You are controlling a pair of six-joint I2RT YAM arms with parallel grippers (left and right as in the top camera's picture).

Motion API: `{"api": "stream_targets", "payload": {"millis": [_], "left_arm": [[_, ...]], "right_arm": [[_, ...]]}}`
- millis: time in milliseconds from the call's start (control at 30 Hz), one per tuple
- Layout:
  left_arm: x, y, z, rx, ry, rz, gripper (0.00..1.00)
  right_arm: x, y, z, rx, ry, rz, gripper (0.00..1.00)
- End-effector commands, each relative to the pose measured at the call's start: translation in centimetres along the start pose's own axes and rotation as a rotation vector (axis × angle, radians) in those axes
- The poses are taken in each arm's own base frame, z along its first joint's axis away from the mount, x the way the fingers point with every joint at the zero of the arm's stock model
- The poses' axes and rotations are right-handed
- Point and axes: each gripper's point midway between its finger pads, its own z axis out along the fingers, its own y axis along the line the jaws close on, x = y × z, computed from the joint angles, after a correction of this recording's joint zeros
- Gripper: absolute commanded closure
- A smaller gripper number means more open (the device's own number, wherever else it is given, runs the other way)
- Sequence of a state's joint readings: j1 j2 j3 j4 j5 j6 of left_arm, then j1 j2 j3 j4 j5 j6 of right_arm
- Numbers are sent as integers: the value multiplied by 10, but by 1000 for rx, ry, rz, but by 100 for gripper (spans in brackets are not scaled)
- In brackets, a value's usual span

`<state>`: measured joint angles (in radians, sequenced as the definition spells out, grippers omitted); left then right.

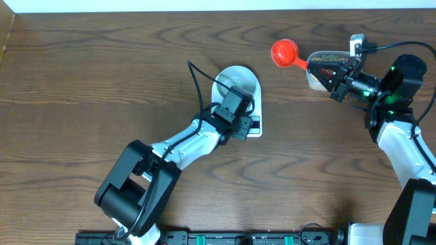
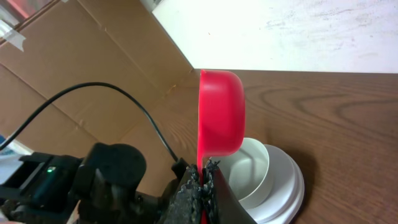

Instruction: Scoop item into bowl and weigh 50g on scale

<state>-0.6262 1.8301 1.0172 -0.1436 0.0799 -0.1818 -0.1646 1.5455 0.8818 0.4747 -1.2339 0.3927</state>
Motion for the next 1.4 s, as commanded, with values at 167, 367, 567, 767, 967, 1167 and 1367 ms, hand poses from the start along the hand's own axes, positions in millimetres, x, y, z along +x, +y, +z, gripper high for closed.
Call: {"api": "stream_targets", "payload": {"millis": [167,367,567,767,967,1167,1367], "left_arm": [[-7,6,5,6,-6,-2,93],[-1,2,5,8,15,34,93],[4,-1,5,27,36,32,93],[3,-1,5,28,33,32,93],[3,-3,5,29,34,37,93],[3,-3,5,30,34,36,93],[3,-5,5,32,32,47,93]], "right_arm": [[-8,0,-1,9,-12,-35,99],[-9,-1,-1,17,-15,-35,99],[-9,-1,-1,17,-15,-35,99],[-9,-2,-1,20,-16,-35,99],[-9,-2,-1,23,-17,-35,99],[-9,-2,-1,23,-17,-35,99],[-9,-2,-1,23,-17,-35,99]]}}
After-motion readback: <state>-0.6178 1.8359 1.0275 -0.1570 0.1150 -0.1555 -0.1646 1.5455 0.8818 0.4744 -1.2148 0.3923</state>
